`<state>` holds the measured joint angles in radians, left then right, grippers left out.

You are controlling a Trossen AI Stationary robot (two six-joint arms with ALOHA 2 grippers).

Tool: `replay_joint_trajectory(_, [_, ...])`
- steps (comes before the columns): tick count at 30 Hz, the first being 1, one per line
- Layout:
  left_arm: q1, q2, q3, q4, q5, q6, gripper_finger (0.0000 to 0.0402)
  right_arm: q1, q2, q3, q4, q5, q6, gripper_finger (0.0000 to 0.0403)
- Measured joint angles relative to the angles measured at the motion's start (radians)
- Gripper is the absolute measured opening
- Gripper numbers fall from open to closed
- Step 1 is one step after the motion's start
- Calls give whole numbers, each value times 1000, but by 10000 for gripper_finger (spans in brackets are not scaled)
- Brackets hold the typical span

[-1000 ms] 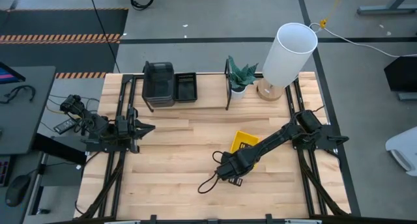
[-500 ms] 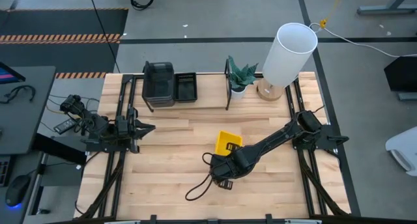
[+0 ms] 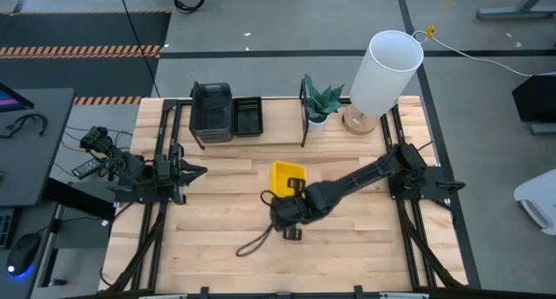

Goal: Stack baskets on shelf by color
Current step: Put the stacked yellow baskets on the shelf

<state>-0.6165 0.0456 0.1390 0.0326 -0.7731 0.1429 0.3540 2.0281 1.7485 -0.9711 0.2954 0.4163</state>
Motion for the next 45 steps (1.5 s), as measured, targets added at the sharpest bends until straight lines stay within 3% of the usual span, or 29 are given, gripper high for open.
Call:
replay_joint_trajectory(10, [0, 0, 0, 0, 0, 0, 25, -170, 0, -4, 88, 2, -257, 14])
replay_joint_trajectory(15, [0, 0, 0, 0, 0, 0, 25, -250, 0, -4, 89, 85, -334, 14])
replay_joint_trajectory(19, [0, 0, 0, 0, 0, 0, 32, -312, 0, -5, 103, 78, -421, 14])
replay_joint_trajectory(28, [0, 0, 0, 0, 0, 0, 29, -463, 0, -5, 103, 106, -498, 15])
replay_joint_trajectory(31, [0, 0, 0, 0, 0, 0, 24, -509, 0, -6, 103, 83, -529, 16])
replay_joint_trajectory(38, [0, 0, 0, 0, 0, 0, 31, -616, 0, -52, 148, -81, -532, 20])
replay_joint_trajectory(45, [0, 0, 0, 0, 0, 0, 34, -627, 0, -161, 217, -84, -579, 32])
